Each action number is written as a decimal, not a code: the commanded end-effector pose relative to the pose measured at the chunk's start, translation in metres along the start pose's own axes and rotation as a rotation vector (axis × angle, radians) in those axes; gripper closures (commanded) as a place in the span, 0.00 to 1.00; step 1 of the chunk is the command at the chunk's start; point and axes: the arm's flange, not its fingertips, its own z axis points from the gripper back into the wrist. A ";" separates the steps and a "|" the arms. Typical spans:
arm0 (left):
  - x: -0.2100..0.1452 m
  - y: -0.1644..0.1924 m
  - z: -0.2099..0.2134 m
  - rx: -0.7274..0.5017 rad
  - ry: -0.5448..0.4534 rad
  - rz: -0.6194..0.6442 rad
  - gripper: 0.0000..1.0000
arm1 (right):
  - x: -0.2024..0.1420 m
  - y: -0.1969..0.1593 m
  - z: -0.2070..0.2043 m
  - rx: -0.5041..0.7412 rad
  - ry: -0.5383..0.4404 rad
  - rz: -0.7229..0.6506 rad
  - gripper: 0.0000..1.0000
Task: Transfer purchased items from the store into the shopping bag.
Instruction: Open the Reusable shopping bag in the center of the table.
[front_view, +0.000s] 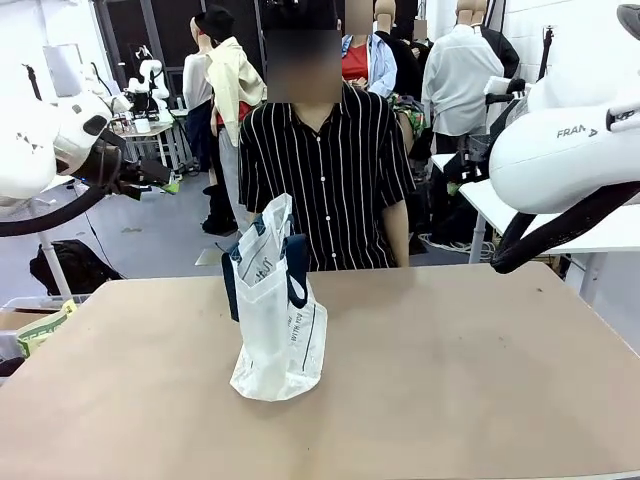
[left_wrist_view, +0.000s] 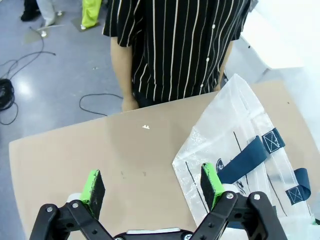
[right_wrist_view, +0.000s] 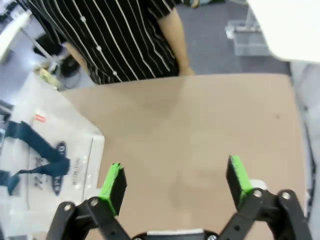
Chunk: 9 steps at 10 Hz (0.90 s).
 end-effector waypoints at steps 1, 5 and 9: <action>-0.003 0.005 0.025 0.011 -0.041 0.008 0.00 | 0.007 -0.031 0.002 -0.051 -0.032 -0.098 0.00; 0.029 -0.025 -0.026 -0.175 0.004 -0.102 0.00 | 0.018 0.042 -0.011 0.057 0.062 0.008 0.00; 0.077 -0.075 -0.111 -0.309 0.141 -0.171 0.00 | 0.029 0.147 -0.049 0.341 0.281 -0.111 0.00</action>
